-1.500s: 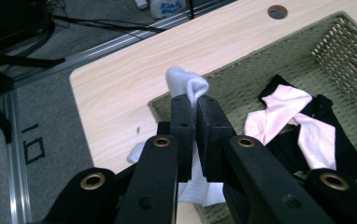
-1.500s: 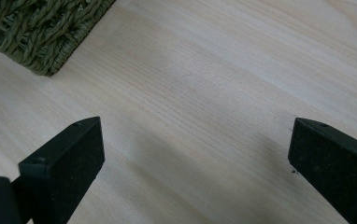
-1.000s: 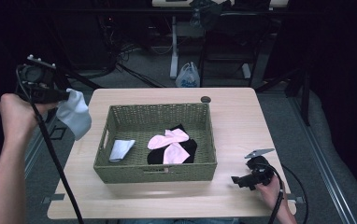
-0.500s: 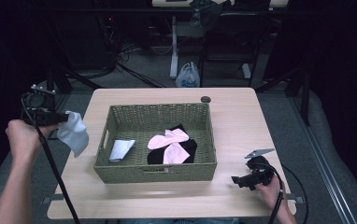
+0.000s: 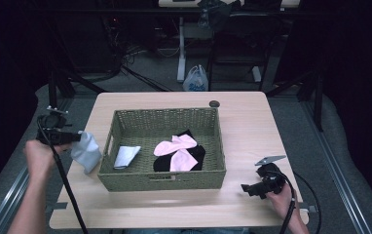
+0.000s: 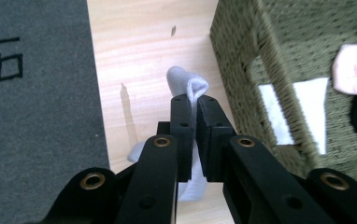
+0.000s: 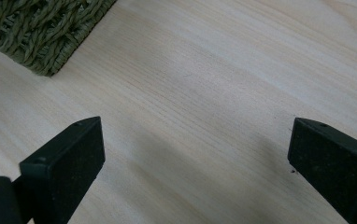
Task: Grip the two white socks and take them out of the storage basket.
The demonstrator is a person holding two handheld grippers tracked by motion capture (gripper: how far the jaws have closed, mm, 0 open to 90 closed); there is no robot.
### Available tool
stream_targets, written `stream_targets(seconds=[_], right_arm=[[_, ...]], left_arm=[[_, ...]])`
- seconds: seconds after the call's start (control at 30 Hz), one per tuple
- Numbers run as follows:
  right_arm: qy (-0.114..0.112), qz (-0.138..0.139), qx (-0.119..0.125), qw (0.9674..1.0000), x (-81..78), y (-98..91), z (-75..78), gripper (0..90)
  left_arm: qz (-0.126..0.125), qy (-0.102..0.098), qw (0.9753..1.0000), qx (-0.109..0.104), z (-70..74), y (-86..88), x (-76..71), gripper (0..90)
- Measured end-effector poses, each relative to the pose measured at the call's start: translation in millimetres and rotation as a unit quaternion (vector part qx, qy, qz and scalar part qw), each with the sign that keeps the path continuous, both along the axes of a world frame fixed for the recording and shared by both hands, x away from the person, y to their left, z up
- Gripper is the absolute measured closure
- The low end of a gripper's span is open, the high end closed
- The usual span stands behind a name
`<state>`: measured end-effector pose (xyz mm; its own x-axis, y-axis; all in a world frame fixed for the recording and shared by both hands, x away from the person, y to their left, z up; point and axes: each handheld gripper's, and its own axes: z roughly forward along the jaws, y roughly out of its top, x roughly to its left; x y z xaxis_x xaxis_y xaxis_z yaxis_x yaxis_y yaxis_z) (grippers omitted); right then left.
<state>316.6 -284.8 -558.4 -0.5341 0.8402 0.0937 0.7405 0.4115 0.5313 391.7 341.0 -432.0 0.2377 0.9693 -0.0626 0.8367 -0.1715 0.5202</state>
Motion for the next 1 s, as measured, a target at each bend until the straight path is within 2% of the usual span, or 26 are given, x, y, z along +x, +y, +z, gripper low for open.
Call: stream_targets(seconds=[0.23,0.3,0.57,0.6,0.73,0.83,0.9,1.0], right_arm=[[0.000,0.001,-0.001,1.0000,0.2,0.2,-0.5,3.7],[0.000,0.001,0.000,1.0000,0.3,0.0,-0.4,3.7],[-0.001,0.000,-0.006,1.0000,0.6,-1.1,-0.1,3.7],[0.000,-0.002,0.004,1.0000,0.5,-0.7,-0.6,3.7],[0.000,-0.002,0.001,1.0000,0.5,0.0,-0.8,3.7],[0.000,-0.002,0.001,1.0000,0.6,0.6,-1.3,3.7],[0.002,0.000,0.005,1.0000,0.5,0.5,-1.3,3.7],[0.002,-0.003,0.005,1.0000,0.5,-0.1,-1.5,3.7]], left_arm=[[0.007,0.019,0.9997,-0.015,-31.9,-0.7,2.5,86.0],[0.003,0.029,0.9995,-0.015,-39.2,-1.3,3.4,85.9],[0.007,0.046,0.9986,-0.024,-68.0,-4.3,5.6,85.3],[0.009,0.052,0.9982,-0.028,-75.4,-3.5,6.1,85.2],[0.011,0.059,0.9974,-0.039,-84.4,-1.9,6.6,81.9],[0.008,0.068,0.9963,-0.053,-89.6,0.5,6.1,72.6],[0.013,0.062,0.9962,-0.060,-86.7,3.0,4.0,66.3],[0.015,0.053,0.9960,-0.070,-73.5,5.9,0.1,54.6]])
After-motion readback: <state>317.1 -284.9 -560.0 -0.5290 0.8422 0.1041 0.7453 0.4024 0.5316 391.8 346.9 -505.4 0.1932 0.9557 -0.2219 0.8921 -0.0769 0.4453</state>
